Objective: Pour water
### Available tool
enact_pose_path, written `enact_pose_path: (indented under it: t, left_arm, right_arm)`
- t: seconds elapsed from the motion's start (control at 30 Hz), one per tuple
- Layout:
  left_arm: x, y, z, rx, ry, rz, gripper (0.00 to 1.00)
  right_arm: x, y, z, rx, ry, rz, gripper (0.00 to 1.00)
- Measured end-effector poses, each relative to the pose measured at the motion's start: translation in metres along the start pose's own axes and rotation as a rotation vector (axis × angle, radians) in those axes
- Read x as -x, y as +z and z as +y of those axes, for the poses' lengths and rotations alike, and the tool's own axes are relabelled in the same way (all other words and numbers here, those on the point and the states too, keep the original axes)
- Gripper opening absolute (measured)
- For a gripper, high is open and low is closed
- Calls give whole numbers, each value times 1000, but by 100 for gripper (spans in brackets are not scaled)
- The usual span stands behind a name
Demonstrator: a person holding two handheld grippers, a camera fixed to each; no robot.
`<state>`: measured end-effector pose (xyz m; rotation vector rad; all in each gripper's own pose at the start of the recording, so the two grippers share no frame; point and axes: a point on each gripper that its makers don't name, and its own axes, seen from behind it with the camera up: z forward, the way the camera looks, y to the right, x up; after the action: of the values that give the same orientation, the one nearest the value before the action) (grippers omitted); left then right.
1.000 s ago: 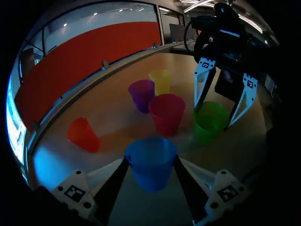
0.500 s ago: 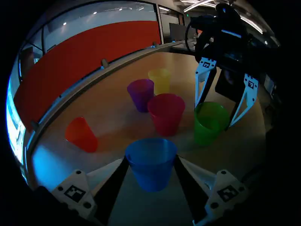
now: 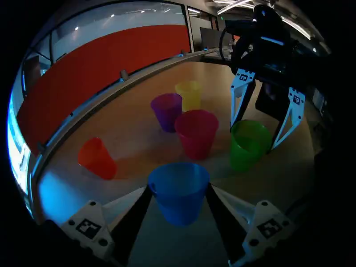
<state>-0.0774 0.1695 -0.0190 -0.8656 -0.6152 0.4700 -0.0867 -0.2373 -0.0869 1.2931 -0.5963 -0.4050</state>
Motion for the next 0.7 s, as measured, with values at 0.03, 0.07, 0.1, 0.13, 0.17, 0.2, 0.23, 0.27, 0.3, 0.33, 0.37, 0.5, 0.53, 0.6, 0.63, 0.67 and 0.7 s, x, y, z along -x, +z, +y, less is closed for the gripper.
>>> enact_pose_path:
  t: [0.03,0.07,0.1,0.13,0.17,0.2,0.23,0.27,0.3,0.33,0.37,0.5,0.53,0.6,0.63,0.67,0.7]
  left_arm:
    - [0,0,0,0,2,0,85]
    - [0,0,0,-1,4,0,85]
    - [0,-1,0,-1,5,-1,85]
    - [1,-1,0,-1,7,-1,85]
    - [1,-1,0,-1,9,-2,85]
    - [1,-1,1,-2,11,-3,85]
    - [2,-1,1,-2,13,-3,85]
    - [2,-1,1,-3,14,-4,85]
    - [2,-2,1,-4,15,-4,85]
    - [2,-2,1,-4,15,-5,85]
    - [3,-2,1,-5,15,-5,85]
    - [4,-5,1,-7,9,-6,85]
    - [5,-6,1,-8,7,-7,85]
    - [6,-7,1,-9,5,-8,85]
    - [7,-8,1,-9,4,-9,85]
    - [7,-8,1,-10,4,-10,85]
    - [8,-9,1,-10,5,-11,85]
  right_arm:
    - [1,0,0,1,-1,-3,97]
    - [2,0,0,2,-2,-5,97]
    - [3,1,0,2,-3,-7,97]
    - [3,1,0,3,-4,-8,97]
    - [3,1,0,3,-5,-9,97]
    - [3,1,-1,3,-6,-9,98]
    - [3,1,-1,3,-5,-9,98]
    - [3,1,-1,3,-5,-8,98]
    - [3,1,0,4,-5,-8,98]
    - [3,0,0,4,-5,-7,98]
    - [3,0,0,4,-5,-7,98]
    - [2,0,0,4,-7,-6,98]
    - [2,0,0,3,-7,-6,98]
    - [2,-1,-1,3,-8,-7,98]
    - [2,-1,-1,3,-8,-8,98]
    - [3,-1,-1,3,-8,-9,98]
    - [3,-1,-1,3,-8,-10,98]
